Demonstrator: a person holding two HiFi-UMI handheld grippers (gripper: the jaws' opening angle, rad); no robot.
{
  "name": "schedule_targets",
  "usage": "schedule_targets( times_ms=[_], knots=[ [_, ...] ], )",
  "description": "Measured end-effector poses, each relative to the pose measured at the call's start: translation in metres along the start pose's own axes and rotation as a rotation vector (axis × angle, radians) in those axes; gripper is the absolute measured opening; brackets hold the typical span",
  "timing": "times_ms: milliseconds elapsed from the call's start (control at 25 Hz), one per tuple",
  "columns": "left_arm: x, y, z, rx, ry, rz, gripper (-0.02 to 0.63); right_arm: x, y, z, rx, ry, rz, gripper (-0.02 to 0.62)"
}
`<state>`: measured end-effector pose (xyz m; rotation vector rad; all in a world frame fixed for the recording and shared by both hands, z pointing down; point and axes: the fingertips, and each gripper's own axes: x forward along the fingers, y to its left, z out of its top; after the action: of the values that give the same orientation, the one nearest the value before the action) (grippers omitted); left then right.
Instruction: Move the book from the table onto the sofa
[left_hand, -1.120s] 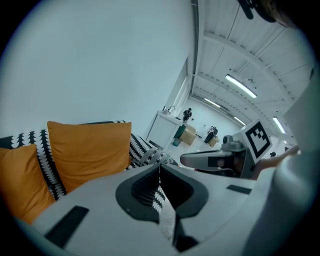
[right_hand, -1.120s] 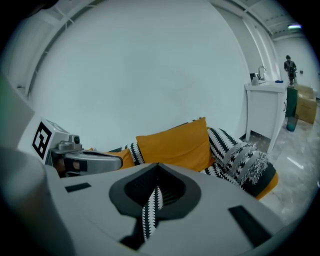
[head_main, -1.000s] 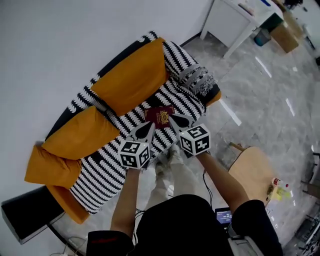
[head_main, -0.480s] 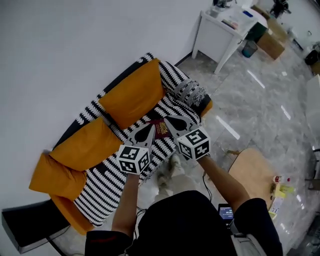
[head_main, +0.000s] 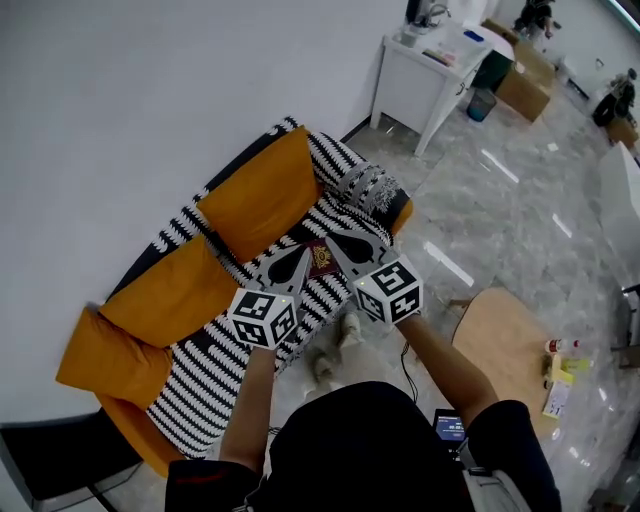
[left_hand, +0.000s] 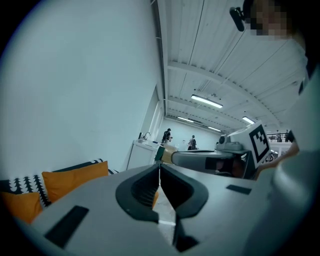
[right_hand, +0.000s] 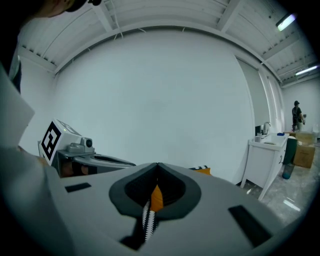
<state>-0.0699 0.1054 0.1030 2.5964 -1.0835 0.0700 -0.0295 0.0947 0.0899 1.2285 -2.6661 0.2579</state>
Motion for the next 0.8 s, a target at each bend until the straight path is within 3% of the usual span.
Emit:
schedule_targets(
  times_ms=[360, 800],
  knots=[
    [0.000, -0.038, 0.016, 0.038, -0.016, -0.070, 0.021, -0.036, 0.007, 0.014, 0.003, -0.053, -0.046, 0.017],
    [0.024, -0.111, 0.039, 0.083, -0.061, -0.105, 0.021, -0.106, -0.020, 0.037, -0.005, -0.110, -0.067, 0.017]
  ],
)
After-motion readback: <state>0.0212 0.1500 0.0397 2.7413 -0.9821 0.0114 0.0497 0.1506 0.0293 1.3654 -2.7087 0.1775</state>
